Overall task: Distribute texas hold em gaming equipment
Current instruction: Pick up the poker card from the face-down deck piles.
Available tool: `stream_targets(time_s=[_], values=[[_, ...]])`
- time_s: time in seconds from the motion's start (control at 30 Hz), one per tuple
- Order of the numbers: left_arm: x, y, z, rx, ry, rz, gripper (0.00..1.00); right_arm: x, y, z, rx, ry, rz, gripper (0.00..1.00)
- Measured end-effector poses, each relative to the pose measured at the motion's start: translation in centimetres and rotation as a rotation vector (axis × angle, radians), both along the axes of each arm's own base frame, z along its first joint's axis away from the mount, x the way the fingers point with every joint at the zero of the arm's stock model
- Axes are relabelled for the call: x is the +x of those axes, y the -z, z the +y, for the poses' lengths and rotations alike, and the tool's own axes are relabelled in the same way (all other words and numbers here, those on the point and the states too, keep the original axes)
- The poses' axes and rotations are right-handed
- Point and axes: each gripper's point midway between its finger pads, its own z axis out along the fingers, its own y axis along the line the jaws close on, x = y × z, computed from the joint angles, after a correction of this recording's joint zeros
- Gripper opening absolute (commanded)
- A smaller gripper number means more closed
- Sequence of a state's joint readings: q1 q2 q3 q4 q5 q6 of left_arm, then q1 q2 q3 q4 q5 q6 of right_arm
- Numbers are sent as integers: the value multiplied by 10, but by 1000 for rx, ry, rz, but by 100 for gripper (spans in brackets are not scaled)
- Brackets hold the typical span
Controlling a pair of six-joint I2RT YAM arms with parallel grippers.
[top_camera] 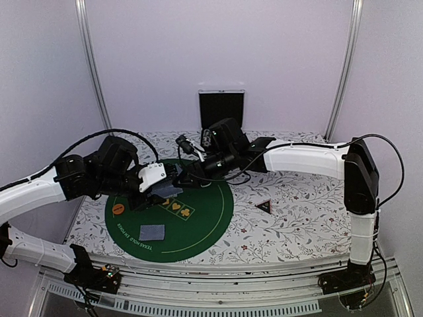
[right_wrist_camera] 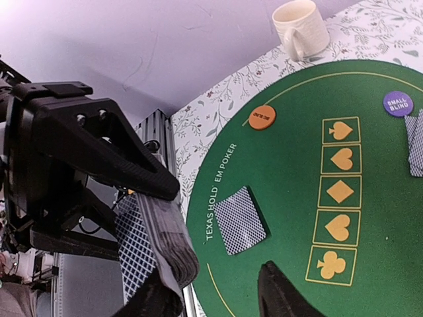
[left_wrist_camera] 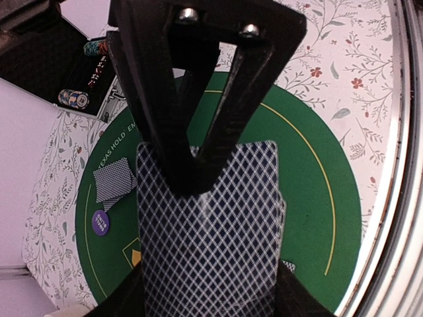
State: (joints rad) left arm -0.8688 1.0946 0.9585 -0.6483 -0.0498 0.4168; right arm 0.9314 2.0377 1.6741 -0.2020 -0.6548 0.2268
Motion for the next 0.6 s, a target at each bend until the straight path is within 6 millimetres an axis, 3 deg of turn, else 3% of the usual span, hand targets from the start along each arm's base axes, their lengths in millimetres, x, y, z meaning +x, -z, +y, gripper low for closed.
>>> stream_targets(time_s=[0.1, 0.17, 0.23, 0.6], values=[[0, 0, 0, 1, -1, -1, 53, -3, -2, 0, 5, -10, 11, 26], [1, 0, 1, 2, -3, -2, 53, -5, -5, 1, 8, -12, 13, 11], [1, 0, 1, 3, -5, -4, 53, -7, -8, 0, 12, -18, 15, 3], [3, -4, -2, -15, -5, -18, 53, -12, -23, -9, 7, -10, 22, 2]])
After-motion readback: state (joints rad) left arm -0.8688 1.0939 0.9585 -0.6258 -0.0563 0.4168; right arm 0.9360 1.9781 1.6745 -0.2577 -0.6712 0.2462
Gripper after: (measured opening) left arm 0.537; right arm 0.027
